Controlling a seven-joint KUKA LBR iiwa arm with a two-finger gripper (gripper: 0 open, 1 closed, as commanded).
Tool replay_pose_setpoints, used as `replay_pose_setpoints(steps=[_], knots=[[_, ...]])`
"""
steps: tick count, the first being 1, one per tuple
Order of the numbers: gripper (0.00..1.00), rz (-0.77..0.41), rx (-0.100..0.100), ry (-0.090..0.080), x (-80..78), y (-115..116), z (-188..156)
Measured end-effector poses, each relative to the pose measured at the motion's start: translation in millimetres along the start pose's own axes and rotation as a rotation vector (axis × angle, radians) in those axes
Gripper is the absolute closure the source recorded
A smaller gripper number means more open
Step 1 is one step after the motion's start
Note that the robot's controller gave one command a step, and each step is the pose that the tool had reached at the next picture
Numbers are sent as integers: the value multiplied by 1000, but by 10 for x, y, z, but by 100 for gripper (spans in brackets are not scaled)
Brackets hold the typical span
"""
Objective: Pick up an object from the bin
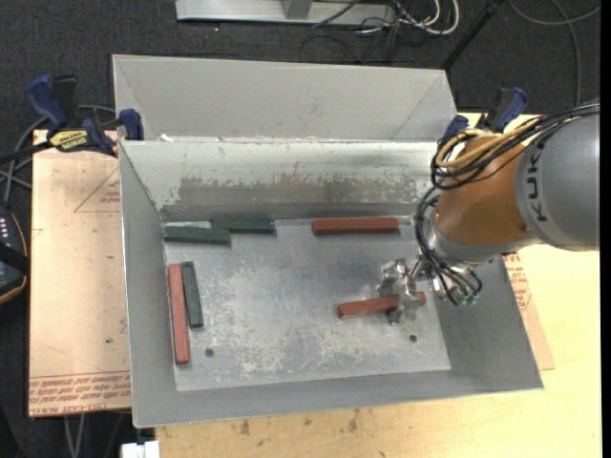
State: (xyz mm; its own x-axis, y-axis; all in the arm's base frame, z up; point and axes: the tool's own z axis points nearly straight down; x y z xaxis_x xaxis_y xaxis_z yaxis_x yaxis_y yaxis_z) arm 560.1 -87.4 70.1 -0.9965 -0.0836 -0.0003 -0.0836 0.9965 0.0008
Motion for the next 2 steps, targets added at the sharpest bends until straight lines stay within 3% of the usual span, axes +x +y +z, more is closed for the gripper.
replay_pose_setpoints(steps=[1, 2], knots=[[100, -304, 3, -10, -95, 28, -1479], [0, -304, 1, -4, -81, 30, -1447]])
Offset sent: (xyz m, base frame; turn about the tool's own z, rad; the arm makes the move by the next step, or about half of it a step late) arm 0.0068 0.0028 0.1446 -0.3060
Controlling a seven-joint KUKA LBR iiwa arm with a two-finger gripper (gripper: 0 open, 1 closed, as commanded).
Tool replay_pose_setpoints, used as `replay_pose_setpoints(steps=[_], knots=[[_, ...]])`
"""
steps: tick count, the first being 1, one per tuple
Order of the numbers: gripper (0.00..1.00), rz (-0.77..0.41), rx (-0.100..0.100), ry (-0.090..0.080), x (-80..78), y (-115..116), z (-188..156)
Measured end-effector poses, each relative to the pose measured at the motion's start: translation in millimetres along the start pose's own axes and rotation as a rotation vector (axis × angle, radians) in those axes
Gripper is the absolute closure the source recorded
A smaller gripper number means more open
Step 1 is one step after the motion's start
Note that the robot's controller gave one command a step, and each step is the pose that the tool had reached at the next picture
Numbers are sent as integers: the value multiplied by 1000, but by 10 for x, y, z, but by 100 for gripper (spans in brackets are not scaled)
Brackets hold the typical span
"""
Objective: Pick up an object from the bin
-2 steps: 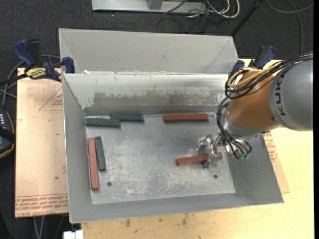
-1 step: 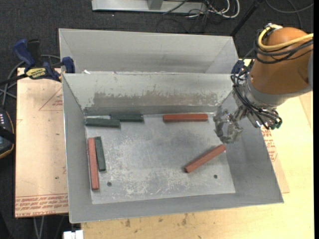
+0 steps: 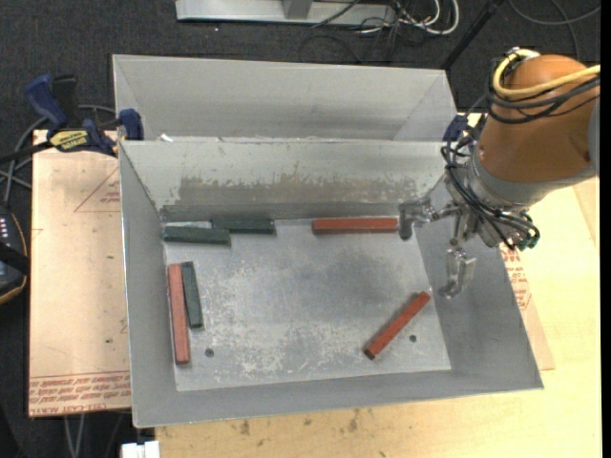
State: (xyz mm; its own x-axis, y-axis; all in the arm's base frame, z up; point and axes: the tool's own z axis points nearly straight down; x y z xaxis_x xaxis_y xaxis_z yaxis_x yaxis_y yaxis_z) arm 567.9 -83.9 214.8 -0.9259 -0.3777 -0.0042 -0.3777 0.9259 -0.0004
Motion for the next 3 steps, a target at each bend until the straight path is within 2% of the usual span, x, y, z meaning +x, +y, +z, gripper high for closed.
replay_pose_setpoints(steps=[1, 2, 3], knots=[[0, -156, -7, 9, 176, 276, 1079], [0, -245, -4, 6, 278, 266, 1466], [0, -335, 5, -3, 800, 298, -111]])
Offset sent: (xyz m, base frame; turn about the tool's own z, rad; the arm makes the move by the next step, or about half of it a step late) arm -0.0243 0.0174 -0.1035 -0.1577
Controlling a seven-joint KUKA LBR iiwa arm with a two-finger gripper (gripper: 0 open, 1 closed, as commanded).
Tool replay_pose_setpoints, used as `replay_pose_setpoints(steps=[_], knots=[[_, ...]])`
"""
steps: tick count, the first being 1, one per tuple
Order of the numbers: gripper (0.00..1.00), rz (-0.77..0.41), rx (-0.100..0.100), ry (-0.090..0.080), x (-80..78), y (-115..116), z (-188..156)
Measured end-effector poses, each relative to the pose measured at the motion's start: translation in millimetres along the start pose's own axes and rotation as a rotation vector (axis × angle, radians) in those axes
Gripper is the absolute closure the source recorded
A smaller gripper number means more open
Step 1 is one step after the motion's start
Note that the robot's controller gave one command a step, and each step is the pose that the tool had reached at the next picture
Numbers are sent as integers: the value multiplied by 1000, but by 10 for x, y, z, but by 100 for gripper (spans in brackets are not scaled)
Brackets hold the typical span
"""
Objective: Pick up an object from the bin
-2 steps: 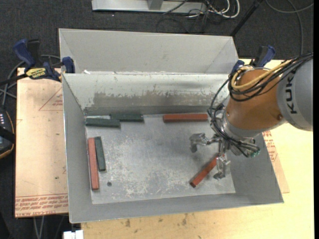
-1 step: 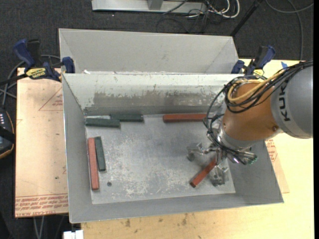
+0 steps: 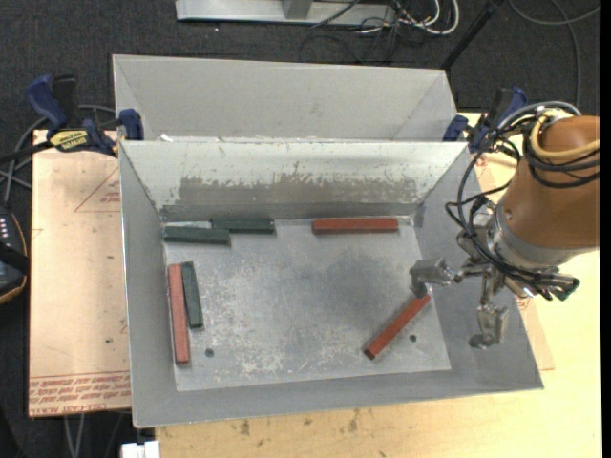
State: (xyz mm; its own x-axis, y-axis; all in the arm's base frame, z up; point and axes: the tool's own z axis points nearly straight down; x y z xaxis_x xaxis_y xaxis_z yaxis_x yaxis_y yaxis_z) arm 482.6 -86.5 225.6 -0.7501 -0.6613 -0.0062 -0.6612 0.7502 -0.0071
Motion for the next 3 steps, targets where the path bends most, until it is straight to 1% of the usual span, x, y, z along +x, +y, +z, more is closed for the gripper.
replay_pose_setpoints(steps=[1, 2, 3], knots=[[0, -97, -14, 6, -668, 36, 1028], [0, -79, -12, 8, -450, -158, 1593], [100, -83, -8, 4, -472, -164, 1557]])
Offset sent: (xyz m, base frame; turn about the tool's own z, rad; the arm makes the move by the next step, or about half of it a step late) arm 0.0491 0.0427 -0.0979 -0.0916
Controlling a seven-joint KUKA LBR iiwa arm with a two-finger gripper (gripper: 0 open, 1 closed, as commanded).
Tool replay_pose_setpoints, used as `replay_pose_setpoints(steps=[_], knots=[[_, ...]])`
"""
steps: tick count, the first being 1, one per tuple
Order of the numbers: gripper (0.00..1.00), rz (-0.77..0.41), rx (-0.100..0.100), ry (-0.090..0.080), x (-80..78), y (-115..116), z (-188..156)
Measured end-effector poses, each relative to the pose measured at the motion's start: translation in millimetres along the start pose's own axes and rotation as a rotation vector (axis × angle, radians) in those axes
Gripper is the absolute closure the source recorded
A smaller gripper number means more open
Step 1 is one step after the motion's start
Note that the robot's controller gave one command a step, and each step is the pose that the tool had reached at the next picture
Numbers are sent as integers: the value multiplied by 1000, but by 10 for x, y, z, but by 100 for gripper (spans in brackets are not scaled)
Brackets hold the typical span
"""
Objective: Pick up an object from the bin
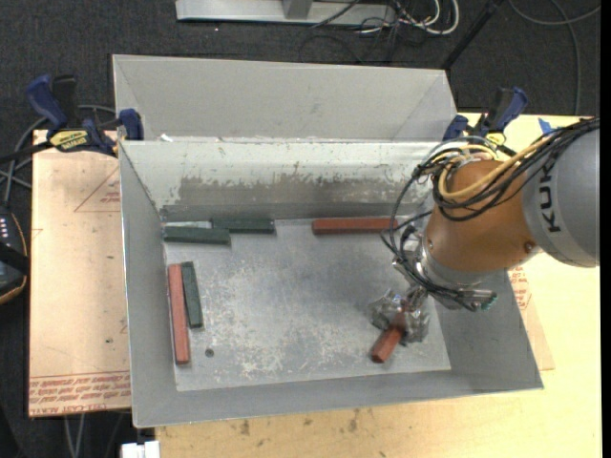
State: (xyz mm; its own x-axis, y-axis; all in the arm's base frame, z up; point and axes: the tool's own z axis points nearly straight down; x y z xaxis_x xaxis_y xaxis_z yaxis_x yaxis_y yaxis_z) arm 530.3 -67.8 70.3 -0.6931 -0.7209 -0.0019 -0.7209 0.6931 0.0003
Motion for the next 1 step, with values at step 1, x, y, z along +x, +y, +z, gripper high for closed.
replay_pose_setpoints(steps=[1], knots=[[100, -211, 6, -4, -18, 308, -1415]])
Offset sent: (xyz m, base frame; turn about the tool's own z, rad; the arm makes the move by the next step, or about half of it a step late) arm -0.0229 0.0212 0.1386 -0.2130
